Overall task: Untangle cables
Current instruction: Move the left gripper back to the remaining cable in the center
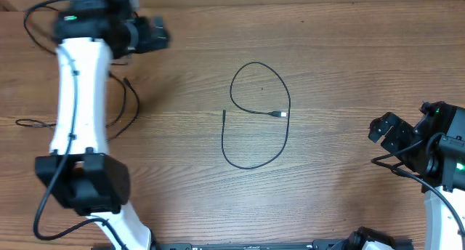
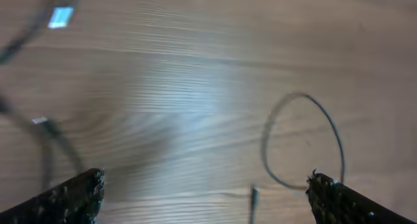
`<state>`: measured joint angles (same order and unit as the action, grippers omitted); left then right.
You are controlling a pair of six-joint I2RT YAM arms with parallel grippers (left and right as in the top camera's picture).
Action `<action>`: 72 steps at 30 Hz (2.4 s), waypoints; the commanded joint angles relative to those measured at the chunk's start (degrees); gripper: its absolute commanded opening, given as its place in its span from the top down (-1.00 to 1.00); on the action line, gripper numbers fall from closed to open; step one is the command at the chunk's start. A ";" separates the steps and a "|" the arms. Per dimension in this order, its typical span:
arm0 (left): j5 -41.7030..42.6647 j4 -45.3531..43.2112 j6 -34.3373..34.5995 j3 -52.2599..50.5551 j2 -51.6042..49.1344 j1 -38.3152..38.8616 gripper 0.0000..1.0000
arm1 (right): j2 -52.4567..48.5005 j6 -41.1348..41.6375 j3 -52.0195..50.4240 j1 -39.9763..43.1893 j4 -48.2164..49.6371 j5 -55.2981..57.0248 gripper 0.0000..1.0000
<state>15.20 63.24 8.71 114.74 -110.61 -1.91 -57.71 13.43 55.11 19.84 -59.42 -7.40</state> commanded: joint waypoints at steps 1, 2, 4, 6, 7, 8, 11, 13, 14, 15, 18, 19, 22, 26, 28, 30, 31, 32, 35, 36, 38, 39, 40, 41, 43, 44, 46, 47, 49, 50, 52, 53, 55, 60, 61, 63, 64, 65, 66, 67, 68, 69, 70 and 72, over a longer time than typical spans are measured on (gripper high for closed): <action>-8.26 -0.72 -1.38 0.37 -1.62 10.82 -0.99 | 0.04 -0.44 1.20 0.17 0.35 -1.33 -1.00; -8.96 -0.81 -1.36 0.37 -2.29 12.72 -0.99 | 0.04 -0.44 1.20 0.17 0.35 -1.31 -1.00; -9.90 -1.20 -0.24 0.37 -3.98 16.48 -0.99 | 0.04 -0.44 1.20 0.17 0.35 -1.33 -1.00; -9.88 -2.14 2.51 0.37 -6.27 19.85 -1.00 | 0.04 -0.44 1.20 0.17 0.33 -1.33 -1.00; -9.90 -2.73 3.80 0.37 -7.54 21.22 -1.00 | 0.04 -0.44 1.20 0.17 0.33 -1.33 -1.00; -9.92 -3.58 4.81 0.37 -8.81 22.36 -1.00 | 0.04 -0.44 1.20 0.17 0.33 -1.36 -1.00; -9.90 -5.79 6.29 0.39 -12.35 24.96 -1.00 | 0.04 -0.44 1.20 0.17 0.31 -1.73 -1.00; -9.94 -6.25 5.77 0.39 -14.51 26.43 -1.00 | 0.04 -0.44 1.20 0.17 0.26 -1.73 -1.00; -9.94 -6.19 5.22 0.39 -15.47 27.08 -1.00 | 0.04 -0.44 1.20 0.17 0.24 -1.73 -1.00; -9.86 -5.99 4.68 0.39 -16.37 27.69 -1.00 | 0.04 -0.44 1.20 0.17 0.20 -1.73 -1.00; -9.79 -4.94 2.71 0.39 -18.27 29.09 -1.00 | 0.04 -0.44 1.20 0.17 0.13 -1.75 -1.00; -9.88 -4.15 2.32 0.39 -18.75 29.59 -1.00 | 0.04 -0.44 1.20 0.17 0.09 -1.75 -1.00; -9.86 -1.95 2.21 0.39 -19.39 30.14 -1.00 | 0.02 -0.48 1.20 0.17 -0.33 -2.89 -1.00; -10.10 2.49 3.80 0.37 -19.39 30.05 -1.00 | -2.36 -3.21 -0.02 0.15 -1.75 -10.62 -1.00; -12.85 3.74 5.92 0.37 -19.39 30.01 -1.00 | -4.59 -5.62 -0.11 0.15 -1.92 -16.04 -1.00; -14.95 4.63 6.75 0.37 -19.39 30.01 -0.99 | -6.58 -7.17 -0.11 0.15 -1.90 -18.88 -1.00; -15.34 4.98 6.78 0.37 -19.39 30.01 -0.99 | -7.52 -7.85 -0.11 0.15 -1.92 -20.13 -1.00; -15.78 5.44 6.78 0.37 -19.39 30.01 -0.99 | -9.01 -8.50 -0.11 0.15 -1.92 -22.03 -1.00; -15.82 6.34 6.78 0.37 -19.39 30.01 -1.00 | -12.63 -10.56 -0.11 0.13 -1.97 -25.90 -1.00; -15.82 6.58 6.78 0.37 -19.39 30.01 -0.99 | -13.73 -11.30 -0.11 0.11 -2.01 -26.82 -1.00; -15.82 7.02 6.75 0.37 -19.39 29.99 -0.99 | -16.00 -13.33 -0.11 0.09 -2.25 -28.89 -1.00; -15.87 7.15 6.75 0.37 -19.39 29.99 -0.99 | -16.94 -14.23 -0.11 0.09 -2.36 -29.92 -1.00; -16.59 7.50 6.78 0.37 -19.39 29.94 -1.00 | -18.58 -15.96 -0.11 0.09 -2.47 -31.54 -1.00; -17.22 7.69 6.80 0.37 -19.41 29.92 -1.00 | -19.45 -16.81 -0.11 0.09 -2.45 -32.22 -1.00; -18.40 8.20 7.17 0.26 -19.41 29.83 -0.99 | -20.98 -16.98 -0.11 0.04 -2.43 -32.37 -1.00; -18.58 8.39 7.23 0.20 -19.41 29.79 -0.99 | -21.53 -16.98 -0.11 0.04 -2.45 -32.37 -1.00; -18.58 8.90 7.26 0.07 -19.41 29.59 -0.99 | -22.80 -17.25 -0.11 0.04 -2.40 -32.41 -1.00; -18.58 9.03 7.85 -0.11 -19.41 29.49 -0.99 | -23.54 -18.47 -0.11 0.02 -2.43 -32.92 -1.00; -18.58 9.16 8.28 -0.42 -19.41 29.33 -0.99 | -24.52 -20.00 -0.11 -0.13 -2.40 -34.14 -1.00; -18.58 9.05 8.28 -0.81 -19.41 29.22 -0.99 | -25.07 -19.96 -0.11 -0.59 -2.21 -34.36 -1.00; -18.56 9.01 8.31 -1.31 -19.41 29.20 -0.99 | -25.66 -19.98 -0.11 -1.79 -1.73 -34.32 -1.00; -18.56 8.85 8.39 -1.84 -19.41 29.20 -0.99 | -25.86 -19.93 -0.11 -2.49 -1.42 -34.34 -1.00; -18.47 8.44 8.70 -3.04 -19.41 29.22 -0.99 | -26.73 -19.89 -0.11 -5.70 -0.04 -34.29 -1.00; -18.16 7.67 8.70 -5.01 -19.41 28.98 -0.99 | -27.76 -14.91 -0.15 -11.19 4.37 -32.09 -1.00; -18.14 7.67 8.70 -5.25 -19.41 28.83 -0.99 | -27.85 -13.68 -0.15 -12.15 5.35 -31.28 -1.00; -18.16 7.39 8.70 -5.92 -19.41 28.70 -0.99 | -28.00 -13.40 -0.15 -13.53 6.36 -31.26 -1.00; -18.14 7.06 8.70 -6.40 -19.41 28.59 -0.99 | -28.06 -13.42 -0.15 -14.34 6.75 -31.23 -1.00; -18.16 6.64 8.70 -6.97 -19.41 28.48 -1.00 | -28.15 -13.42 -0.15 -15.28 6.95 -31.04 -1.00; -18.14 6.23 8.70 -7.39 -19.41 28.48 -0.99 | -28.20 -13.35 -0.20 -15.82 7.17 -30.64 -1.00; -18.12 5.86 8.72 -7.76 -19.41 28.48 -0.99 | -28.20 -12.11 -0.42 -16.31 7.65 -29.18 -1.00; -18.10 5.84 8.81 -7.78 -19.41 28.48 -0.99 | -28.20 -11.08 -0.52 -16.48 7.89 -27.98 -1.00; -18.12 5.81 9.25 -7.80 -19.41 28.48 -0.99 | -28.20 -9.40 -0.81 -16.85 8.46 -26.47 -1.00; -18.12 5.70 9.75 -7.82 -19.41 28.50 -0.99 | -28.20 -8.68 -1.14 -17.14 9.05 -26.10 -1.00; -18.12 5.55 9.77 -7.82 -19.41 28.50 -0.99 | -28.20 -8.61 -1.88 -17.70 9.94 -26.34 -1.00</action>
<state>-2.44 69.14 16.97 107.22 -129.54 26.85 -85.78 2.76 54.41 2.90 -50.28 -35.48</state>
